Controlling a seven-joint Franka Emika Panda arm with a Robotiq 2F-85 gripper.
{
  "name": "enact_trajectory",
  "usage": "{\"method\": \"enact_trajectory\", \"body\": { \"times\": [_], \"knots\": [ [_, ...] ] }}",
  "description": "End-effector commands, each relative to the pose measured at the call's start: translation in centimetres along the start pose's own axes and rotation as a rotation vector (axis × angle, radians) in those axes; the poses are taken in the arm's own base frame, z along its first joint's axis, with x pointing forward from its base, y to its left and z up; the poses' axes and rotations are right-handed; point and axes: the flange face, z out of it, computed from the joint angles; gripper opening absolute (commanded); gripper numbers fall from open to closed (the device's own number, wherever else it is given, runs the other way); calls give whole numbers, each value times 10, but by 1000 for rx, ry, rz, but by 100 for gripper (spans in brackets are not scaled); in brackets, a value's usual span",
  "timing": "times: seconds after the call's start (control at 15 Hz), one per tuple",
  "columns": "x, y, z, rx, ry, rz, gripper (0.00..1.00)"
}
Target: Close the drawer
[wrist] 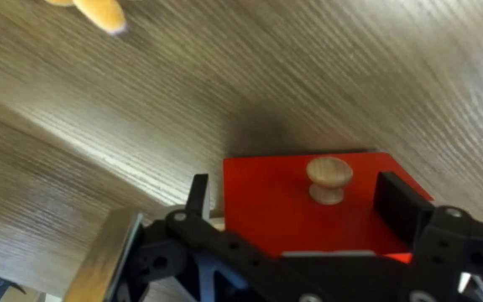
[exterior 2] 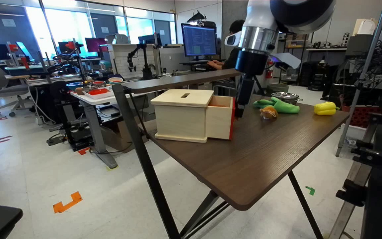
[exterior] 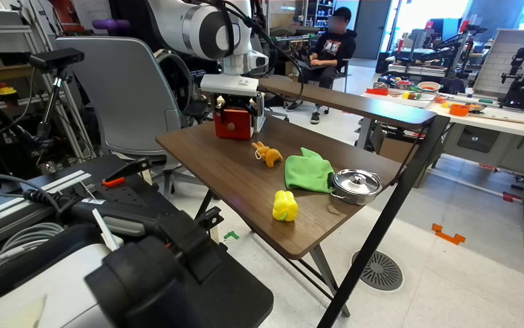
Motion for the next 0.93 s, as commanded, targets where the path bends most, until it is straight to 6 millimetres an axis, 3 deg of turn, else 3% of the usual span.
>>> {"method": "enact_trajectory", "body": {
  "times": [0.0,0.53,0.87],
  "knots": [
    [25,4,3,-42,97,46,100],
    [48,1,16,-55,159,83,100],
    [44,-10,14,-122,261,73,100]
  ]
}}
